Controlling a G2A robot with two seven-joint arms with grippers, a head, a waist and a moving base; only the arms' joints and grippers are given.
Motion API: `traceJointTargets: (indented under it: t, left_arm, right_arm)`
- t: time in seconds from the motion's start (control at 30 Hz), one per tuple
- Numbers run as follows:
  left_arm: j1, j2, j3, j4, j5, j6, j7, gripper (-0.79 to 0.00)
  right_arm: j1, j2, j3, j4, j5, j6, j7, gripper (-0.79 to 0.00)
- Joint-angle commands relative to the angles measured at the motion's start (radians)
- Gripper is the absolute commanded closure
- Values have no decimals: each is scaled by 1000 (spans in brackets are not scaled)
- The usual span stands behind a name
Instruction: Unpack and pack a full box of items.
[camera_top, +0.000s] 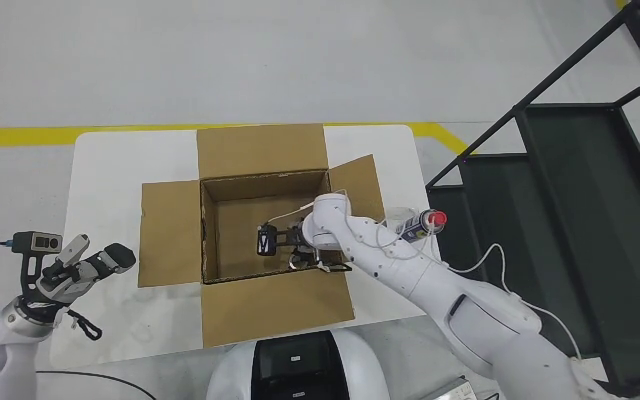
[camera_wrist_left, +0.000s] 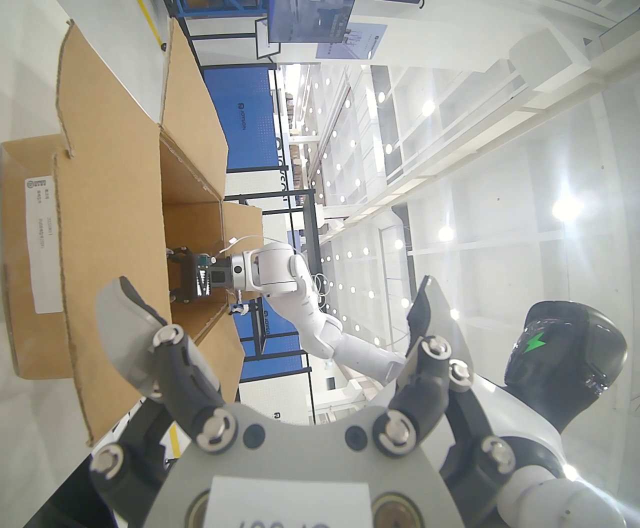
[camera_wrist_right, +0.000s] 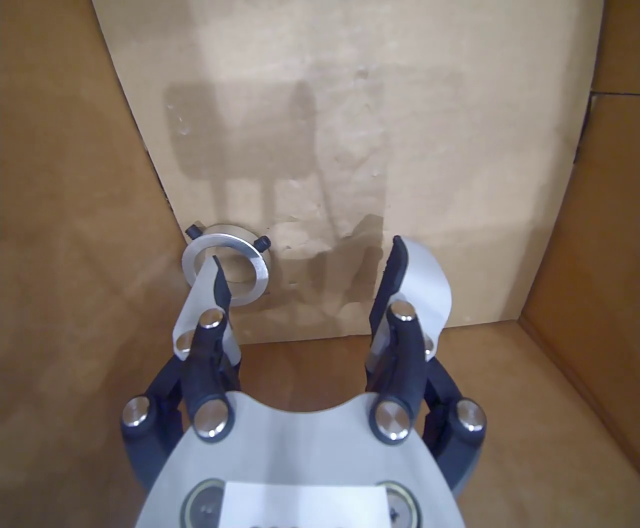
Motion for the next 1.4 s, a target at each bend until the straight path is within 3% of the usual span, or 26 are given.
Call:
traceJointTargets:
  t: [0.0, 0.17, 0.8, 0.9, 1.0, 1.03, 1.17, 1.27, 1.37]
  left_arm:
    - [0, 0, 0, 0, 0, 0, 0, -785]
    - [0, 0, 0, 0, 0, 0, 0, -785]
    - [0, 0, 0, 0, 0, 0, 0, -785]
    - [0, 0, 0, 0, 0, 0, 0, -785]
    - [0, 0, 0, 0, 0, 0, 0, -785]
    - [0, 0, 0, 0, 0, 0, 0, -785]
    - [0, 0, 0, 0, 0, 0, 0, -785]
    - [0, 0, 0, 0, 0, 0, 0, -785]
    - [0, 0, 0, 0, 0, 0, 0, -785]
  right_arm:
    - [4, -4, -5, 9, -3, 0, 1, -511]
    - [16, -14, -15, 26, -21, -2, 8, -289]
    - [22, -29, -13, 37, -56, -3, 22, -308]
    - [21, -31, -14, 38, -57, -7, 24, -252]
    - [24, -35, -15, 45, -62, -5, 20, -25]
    - [26, -37, -16, 47, -65, -5, 18, 0]
    - [33, -43, -23, 62, -69, -25, 23, 0]
    - [41, -50, -29, 77, -70, -39, 20, -43]
    - [52, -55, -28, 79, -74, -36, 12, 0]
